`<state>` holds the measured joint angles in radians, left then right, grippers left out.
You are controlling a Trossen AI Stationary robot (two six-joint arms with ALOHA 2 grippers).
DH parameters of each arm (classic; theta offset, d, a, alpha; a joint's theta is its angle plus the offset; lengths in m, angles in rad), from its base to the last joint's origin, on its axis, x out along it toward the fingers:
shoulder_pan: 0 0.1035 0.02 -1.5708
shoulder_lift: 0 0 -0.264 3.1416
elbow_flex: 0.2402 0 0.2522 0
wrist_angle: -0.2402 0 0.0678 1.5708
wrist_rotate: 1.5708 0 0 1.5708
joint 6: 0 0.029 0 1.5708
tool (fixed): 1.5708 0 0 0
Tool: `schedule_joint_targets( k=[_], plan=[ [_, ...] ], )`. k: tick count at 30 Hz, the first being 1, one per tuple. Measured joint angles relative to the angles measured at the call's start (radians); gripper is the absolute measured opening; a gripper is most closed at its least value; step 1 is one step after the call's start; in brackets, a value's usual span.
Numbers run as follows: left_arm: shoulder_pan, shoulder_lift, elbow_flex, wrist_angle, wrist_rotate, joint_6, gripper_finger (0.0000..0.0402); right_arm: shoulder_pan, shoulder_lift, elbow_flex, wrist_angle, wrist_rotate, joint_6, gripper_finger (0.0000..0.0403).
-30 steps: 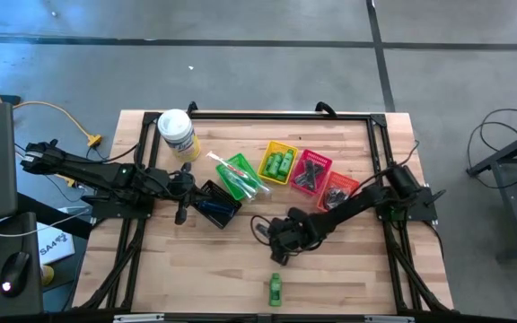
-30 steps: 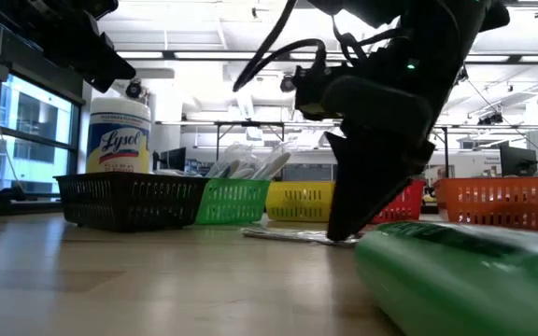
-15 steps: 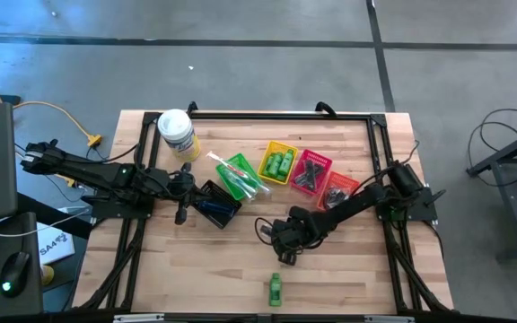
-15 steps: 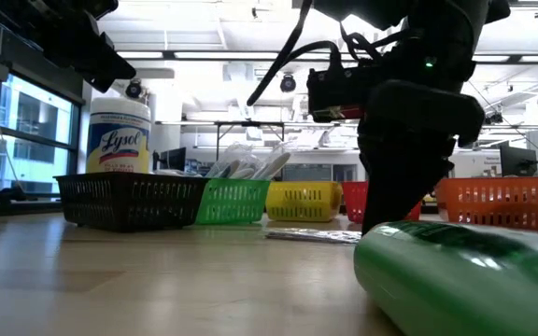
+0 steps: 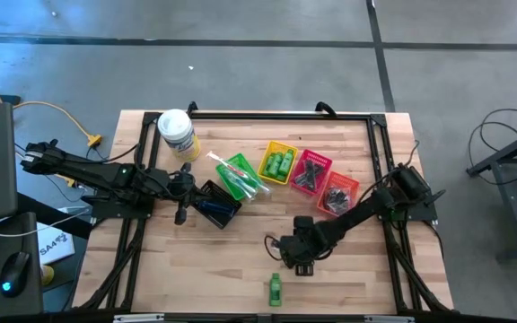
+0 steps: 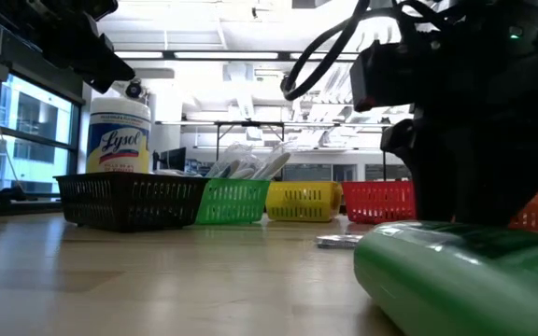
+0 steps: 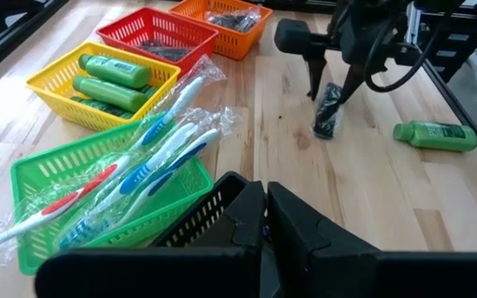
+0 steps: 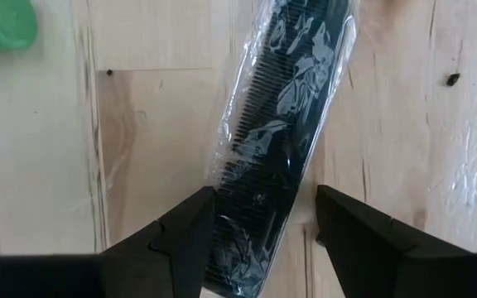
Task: Pick & Place Travel size toiletries
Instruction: Put the black comb into the red bin
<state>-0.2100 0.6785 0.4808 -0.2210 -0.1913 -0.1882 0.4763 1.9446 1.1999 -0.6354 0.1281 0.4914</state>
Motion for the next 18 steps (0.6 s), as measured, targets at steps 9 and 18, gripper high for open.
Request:
schedule_joint_targets(
  k=[9,18],
  plan=[
    [0.000,0.000,0.000,0.001,0.023,-0.004,0.0017,0.018,-0.023,-0.002,0.010,0.000,0.036,0.0203],
    [0.000,0.000,0.000,0.001,0.062,0.002,0.0017,0.037,-0.058,0.000,0.011,0.000,0.035,0.0203]
  ],
)
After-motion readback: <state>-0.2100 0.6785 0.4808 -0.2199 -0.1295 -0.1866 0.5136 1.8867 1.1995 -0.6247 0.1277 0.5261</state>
